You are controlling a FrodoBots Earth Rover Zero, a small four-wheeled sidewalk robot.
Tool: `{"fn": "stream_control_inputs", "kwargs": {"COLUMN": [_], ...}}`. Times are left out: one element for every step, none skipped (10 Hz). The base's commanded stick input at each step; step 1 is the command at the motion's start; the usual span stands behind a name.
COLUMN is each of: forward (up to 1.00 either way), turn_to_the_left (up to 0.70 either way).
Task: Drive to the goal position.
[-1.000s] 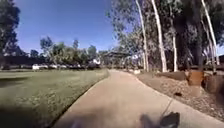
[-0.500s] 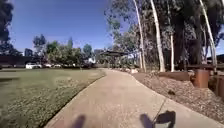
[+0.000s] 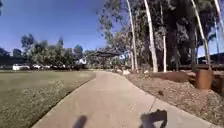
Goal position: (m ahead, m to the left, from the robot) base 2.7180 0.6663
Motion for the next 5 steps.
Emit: {"fn": "stream_control_inputs", "kwargs": {"forward": [1.0,1.0,1.0,1.0,1.0], "turn_to_the_left": [0.0,0.0,0.0,0.0,0.0]}}
